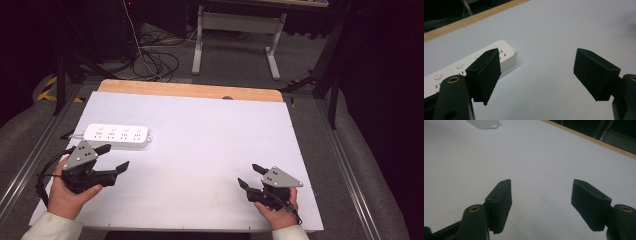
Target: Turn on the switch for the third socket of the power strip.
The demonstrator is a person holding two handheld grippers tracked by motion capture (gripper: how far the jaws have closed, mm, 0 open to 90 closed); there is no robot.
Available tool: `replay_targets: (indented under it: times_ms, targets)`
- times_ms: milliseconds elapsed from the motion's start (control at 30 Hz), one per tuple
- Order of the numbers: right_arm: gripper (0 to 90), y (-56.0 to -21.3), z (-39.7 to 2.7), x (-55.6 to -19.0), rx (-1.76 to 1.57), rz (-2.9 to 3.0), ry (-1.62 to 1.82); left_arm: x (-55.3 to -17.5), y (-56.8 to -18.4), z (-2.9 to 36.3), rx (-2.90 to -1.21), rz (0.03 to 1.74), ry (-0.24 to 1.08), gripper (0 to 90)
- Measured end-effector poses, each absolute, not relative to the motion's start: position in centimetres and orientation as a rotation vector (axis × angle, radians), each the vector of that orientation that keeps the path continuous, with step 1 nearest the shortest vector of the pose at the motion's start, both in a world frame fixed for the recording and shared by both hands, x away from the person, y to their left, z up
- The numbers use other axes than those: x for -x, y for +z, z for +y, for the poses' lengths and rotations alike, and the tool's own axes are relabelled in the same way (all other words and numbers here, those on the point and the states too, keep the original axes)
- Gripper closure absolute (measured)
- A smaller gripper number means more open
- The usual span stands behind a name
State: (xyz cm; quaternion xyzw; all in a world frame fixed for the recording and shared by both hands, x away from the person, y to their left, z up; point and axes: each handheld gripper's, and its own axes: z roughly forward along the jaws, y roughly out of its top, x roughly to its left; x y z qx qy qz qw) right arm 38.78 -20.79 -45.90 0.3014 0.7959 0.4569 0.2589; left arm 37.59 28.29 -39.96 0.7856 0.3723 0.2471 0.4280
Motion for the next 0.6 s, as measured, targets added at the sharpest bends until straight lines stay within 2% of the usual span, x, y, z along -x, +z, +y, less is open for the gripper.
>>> replay_targets:
  times_ms: [167, 333, 433, 600]
  targets:
    - [33.6, -45.9, -20.8, -38.8, -0.816, 2.159, 1.238, -38.0, -39.4, 28.2, -1.964, 0.937, 0.624, 23.6]
    - [33.7, -45.9, -20.7, -38.7, -0.819, 2.159, 1.24, -39.0, -38.5, 28.5, -1.971, 0.925, 0.636, 38.4]
    - [33.7, -45.9, -20.8, -38.7, -0.818, 2.159, 1.237, -39.6, -38.1, 28.6, -1.978, 0.927, 0.629, 52.2]
    - [33.7, -45.9, -20.7, -38.7, -0.815, 2.162, 1.239, -40.8, -37.6, 28.7, -1.98, 0.945, 0.622, 66.0]
